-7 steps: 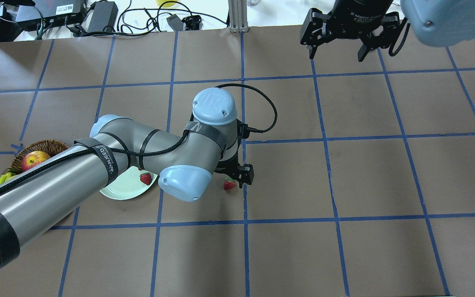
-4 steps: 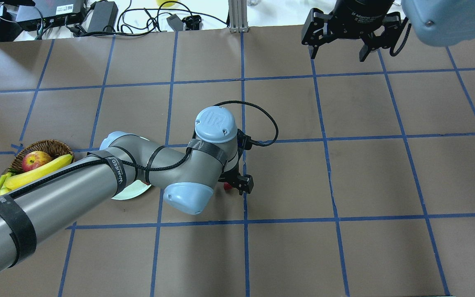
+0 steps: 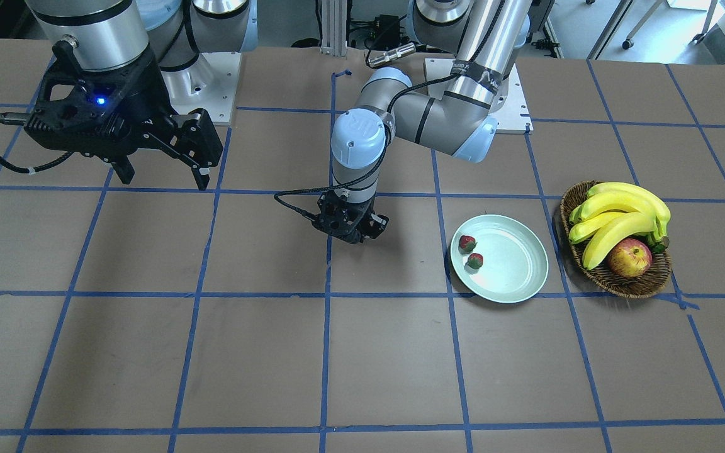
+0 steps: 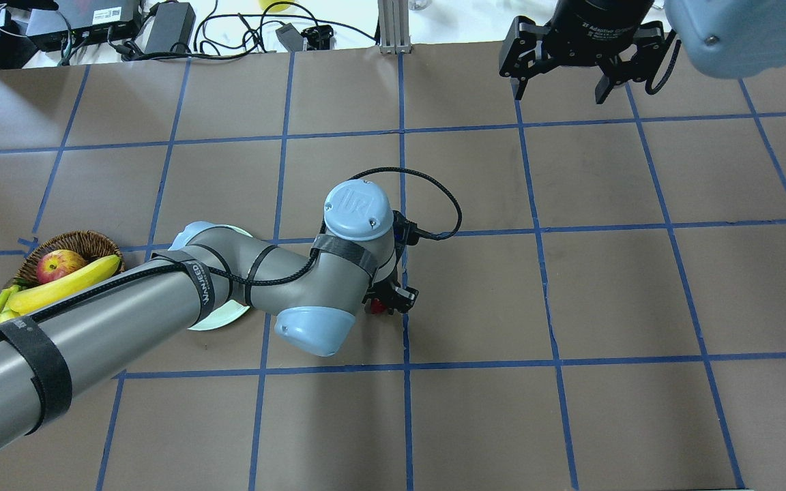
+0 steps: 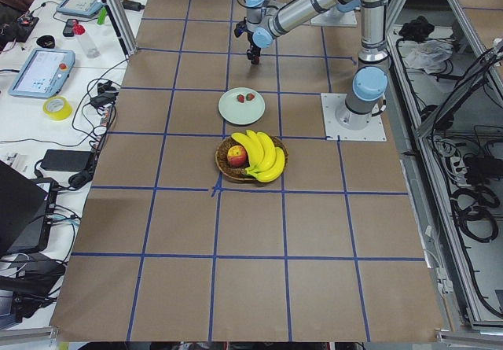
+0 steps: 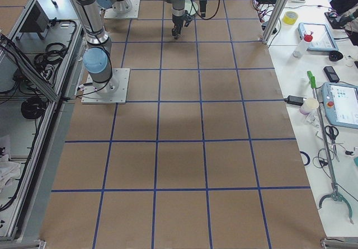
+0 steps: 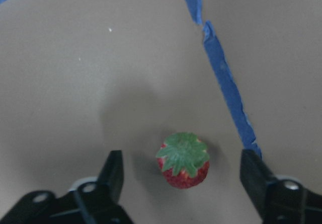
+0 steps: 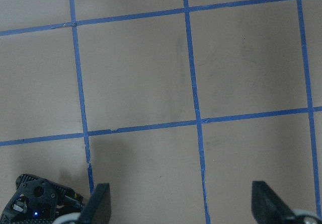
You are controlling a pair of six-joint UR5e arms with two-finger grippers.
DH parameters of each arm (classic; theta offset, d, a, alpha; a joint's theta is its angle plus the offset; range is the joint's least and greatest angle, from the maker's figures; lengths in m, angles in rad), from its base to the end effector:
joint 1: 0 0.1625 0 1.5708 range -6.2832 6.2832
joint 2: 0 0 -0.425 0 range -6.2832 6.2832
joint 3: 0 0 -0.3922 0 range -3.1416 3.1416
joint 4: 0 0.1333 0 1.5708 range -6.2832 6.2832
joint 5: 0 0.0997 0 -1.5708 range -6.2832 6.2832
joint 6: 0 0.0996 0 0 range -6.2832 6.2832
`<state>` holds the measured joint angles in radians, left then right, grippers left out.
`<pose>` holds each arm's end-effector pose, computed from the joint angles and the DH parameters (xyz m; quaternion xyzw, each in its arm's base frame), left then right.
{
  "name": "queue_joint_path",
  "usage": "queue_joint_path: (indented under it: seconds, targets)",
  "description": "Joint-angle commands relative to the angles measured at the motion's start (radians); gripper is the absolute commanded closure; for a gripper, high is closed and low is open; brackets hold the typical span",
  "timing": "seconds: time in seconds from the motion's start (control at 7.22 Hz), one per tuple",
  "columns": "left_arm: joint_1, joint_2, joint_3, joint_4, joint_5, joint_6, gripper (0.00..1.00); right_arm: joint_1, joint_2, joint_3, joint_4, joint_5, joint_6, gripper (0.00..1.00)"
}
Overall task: Collect all strawberries into plate
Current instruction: 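Carry the strawberry into the plate and open the left gripper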
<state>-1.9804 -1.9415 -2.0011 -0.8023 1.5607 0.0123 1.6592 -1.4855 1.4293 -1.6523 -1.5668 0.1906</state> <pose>-0.3316 -0.4266 0.1742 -0.2093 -0.9777 -0.0169 0.0017 0.1809 -0.5263 0.5230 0.0508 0.9963 -0.0679 0.0115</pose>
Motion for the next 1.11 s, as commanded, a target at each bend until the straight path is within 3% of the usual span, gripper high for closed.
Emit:
queue_joint_path:
  seconds: [0.0, 0.28, 0.55, 0.97]
  targets:
    - [0.0, 0.01, 0.007, 0.003, -0.001, -0.008, 1.0, 0.001, -0.001, 0.0, -0.001, 0.001, -0.002, 0.0]
    - [0.059, 0.056, 0.086, -0.088, 0.005, -0.008, 1.0, 0.001, 0.001, 0.0, 0.0, -0.001, -0.003, 0.0]
    - [0.225, 0.094, 0.156, -0.176, 0.013, 0.091, 1.0, -0.001, 0.001, 0.0, 0.0, -0.001, -0.003, 0.0]
    - [0.537, 0.096, 0.148, -0.195, 0.004, 0.338, 1.0, -0.001, 0.001, 0.0, 0.0, -0.001, -0.003, 0.0]
